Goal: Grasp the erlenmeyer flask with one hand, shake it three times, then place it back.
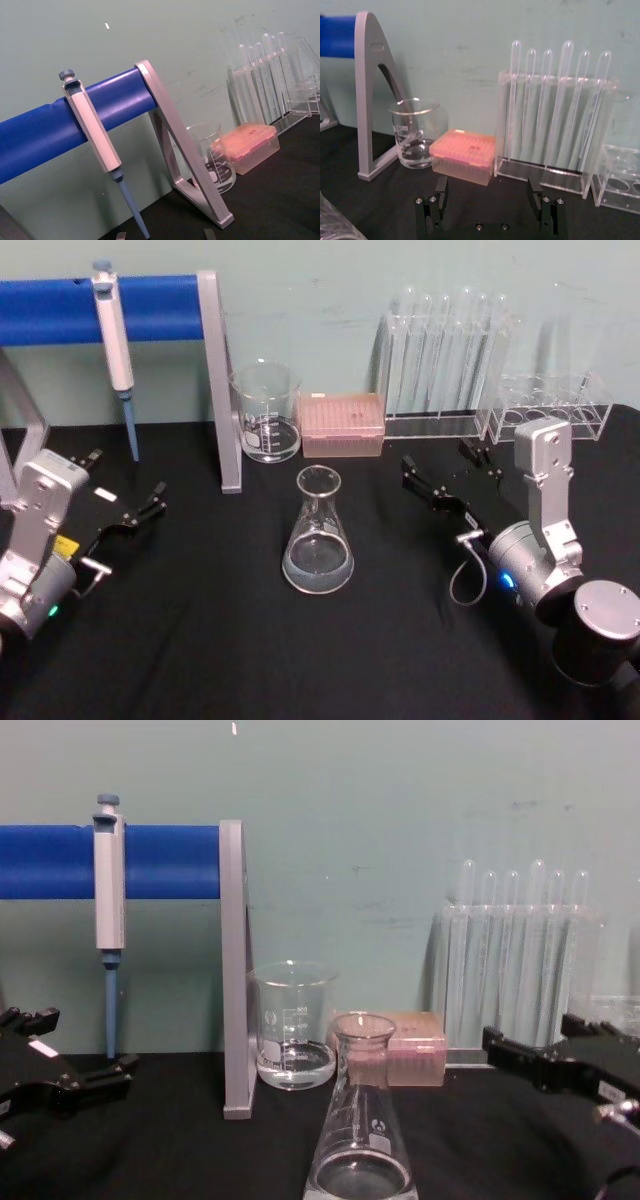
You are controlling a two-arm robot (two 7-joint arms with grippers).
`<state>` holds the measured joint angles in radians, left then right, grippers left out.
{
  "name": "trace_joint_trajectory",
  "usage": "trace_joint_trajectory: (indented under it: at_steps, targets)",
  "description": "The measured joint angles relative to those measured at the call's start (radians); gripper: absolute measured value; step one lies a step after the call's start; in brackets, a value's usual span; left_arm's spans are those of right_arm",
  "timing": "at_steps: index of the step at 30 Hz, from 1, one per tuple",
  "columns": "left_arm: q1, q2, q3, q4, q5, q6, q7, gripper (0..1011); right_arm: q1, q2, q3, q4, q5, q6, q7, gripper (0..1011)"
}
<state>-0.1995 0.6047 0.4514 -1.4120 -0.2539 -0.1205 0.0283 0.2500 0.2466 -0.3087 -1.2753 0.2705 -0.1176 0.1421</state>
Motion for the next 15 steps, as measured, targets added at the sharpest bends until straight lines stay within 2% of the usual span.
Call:
trace_joint_trajectory:
  at_steps: [15]
  targets:
    - [0.000, 0.000, 0.000, 0.000, 0.000, 0.000, 0.000, 1001, -0.002, -0.020, 0.009, 0.041, -0.044, 0.020, 0.019, 1003]
